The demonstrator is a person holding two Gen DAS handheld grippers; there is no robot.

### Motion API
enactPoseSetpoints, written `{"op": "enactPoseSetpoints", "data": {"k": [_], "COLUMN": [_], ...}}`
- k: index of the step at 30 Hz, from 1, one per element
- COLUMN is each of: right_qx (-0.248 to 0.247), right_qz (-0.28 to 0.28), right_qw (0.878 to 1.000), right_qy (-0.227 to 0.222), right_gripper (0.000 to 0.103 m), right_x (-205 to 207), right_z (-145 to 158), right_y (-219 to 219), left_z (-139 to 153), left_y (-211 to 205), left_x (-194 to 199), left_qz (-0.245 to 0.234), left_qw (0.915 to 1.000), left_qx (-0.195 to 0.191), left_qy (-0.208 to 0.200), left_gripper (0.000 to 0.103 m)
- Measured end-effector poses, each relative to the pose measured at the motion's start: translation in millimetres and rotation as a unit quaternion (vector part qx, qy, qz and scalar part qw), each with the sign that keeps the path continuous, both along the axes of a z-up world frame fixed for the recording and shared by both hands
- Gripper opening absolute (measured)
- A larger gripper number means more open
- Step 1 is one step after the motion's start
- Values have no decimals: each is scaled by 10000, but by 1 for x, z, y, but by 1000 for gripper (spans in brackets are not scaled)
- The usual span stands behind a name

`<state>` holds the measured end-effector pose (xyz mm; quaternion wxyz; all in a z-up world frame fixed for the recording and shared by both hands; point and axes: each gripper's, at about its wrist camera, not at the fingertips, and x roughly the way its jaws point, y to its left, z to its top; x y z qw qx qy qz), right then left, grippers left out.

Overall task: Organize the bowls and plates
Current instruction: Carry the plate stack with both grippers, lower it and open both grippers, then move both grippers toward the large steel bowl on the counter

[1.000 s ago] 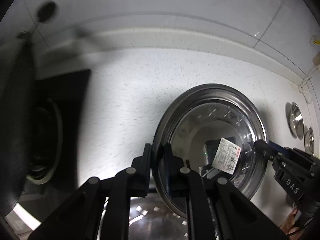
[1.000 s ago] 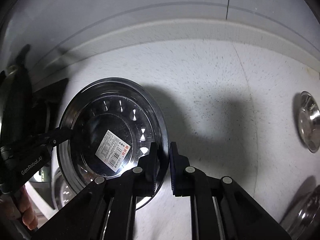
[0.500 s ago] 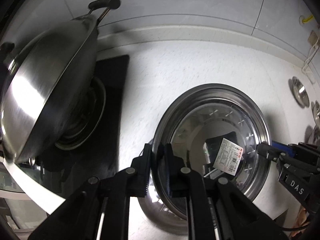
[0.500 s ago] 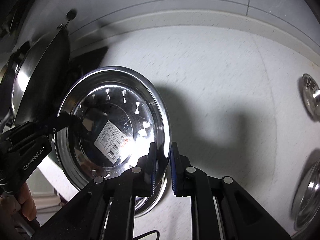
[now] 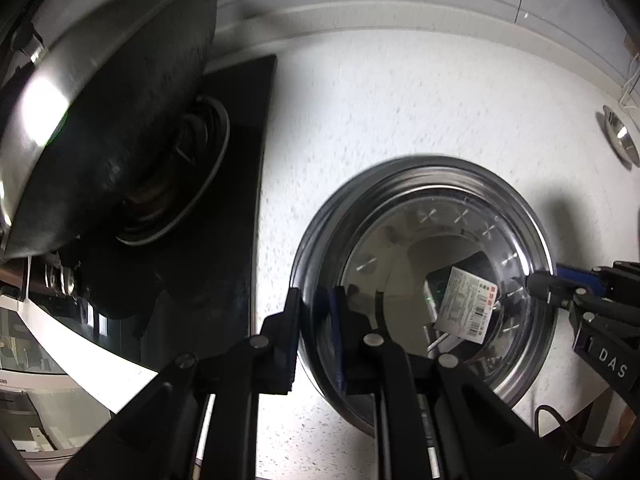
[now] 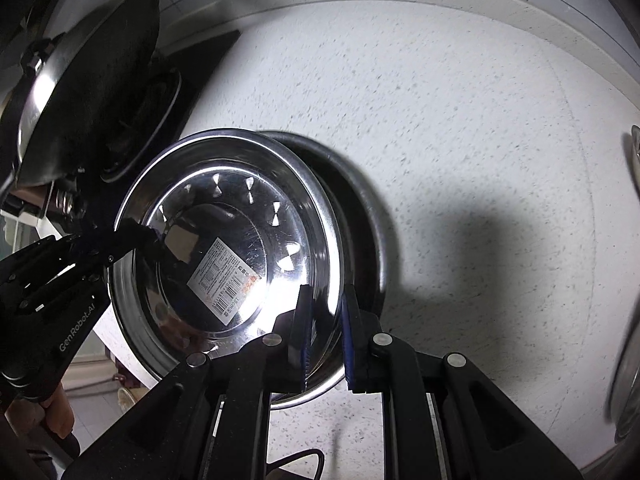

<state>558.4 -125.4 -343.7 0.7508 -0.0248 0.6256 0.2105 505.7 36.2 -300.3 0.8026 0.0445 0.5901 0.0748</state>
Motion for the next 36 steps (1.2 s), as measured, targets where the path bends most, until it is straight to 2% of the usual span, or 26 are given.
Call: {"op": "enactPoseSetpoints", "data": {"k": [4,7,16,17,18,19,21,22,23,26,30,36], "right_qx": [-97,-144,-229,-210,-110,-13,-50,-159,-299,-455,-515,-686], "right_qz": [88,160,361,348,339,326,329,331,338,104,-529,-1714], "right_qw": [9999,9997,9991,9992,9994,9995,9992,9987,9970,9944,9913,9761], "right_qy": [-85,-140,-71,-54,-42,-43,-199,-361,-622,-948,-1085,-1148], "right_gripper": [12,11,13,19,30,38,76,78,78,78,80,86], "right_x": [0,4,-7,-9,-10,-11,-14,-16,-18,-18,-15,-16], "right_z": [-3,-3,-15,-15,-13,-10,-1,5,14,31,48,62], "right_y": [4,12,19,18,17,15,11,9,2,-26,-90,-207], "left_z": [-19,-21,-16,-13,-11,-10,0,6,14,32,47,59], "left_y": [3,-2,-14,-15,-15,-13,-20,-26,-33,-58,-99,-187], "left_x": [1,2,5,3,2,2,1,1,1,5,15,28], "left_qz": [70,9,66,65,54,40,-31,-84,-161,-428,-834,-1787], "left_qw": [9997,9996,9985,9980,9973,9969,9958,9949,9936,9922,9898,9771], "left_qx": [-30,210,538,626,728,781,879,933,989,909,754,602], "left_qy": [248,174,48,-22,-84,-128,-272,-382,-513,-735,-877,-989], "left_gripper": [14,14,12,12,12,13,13,13,13,13,13,14]}}
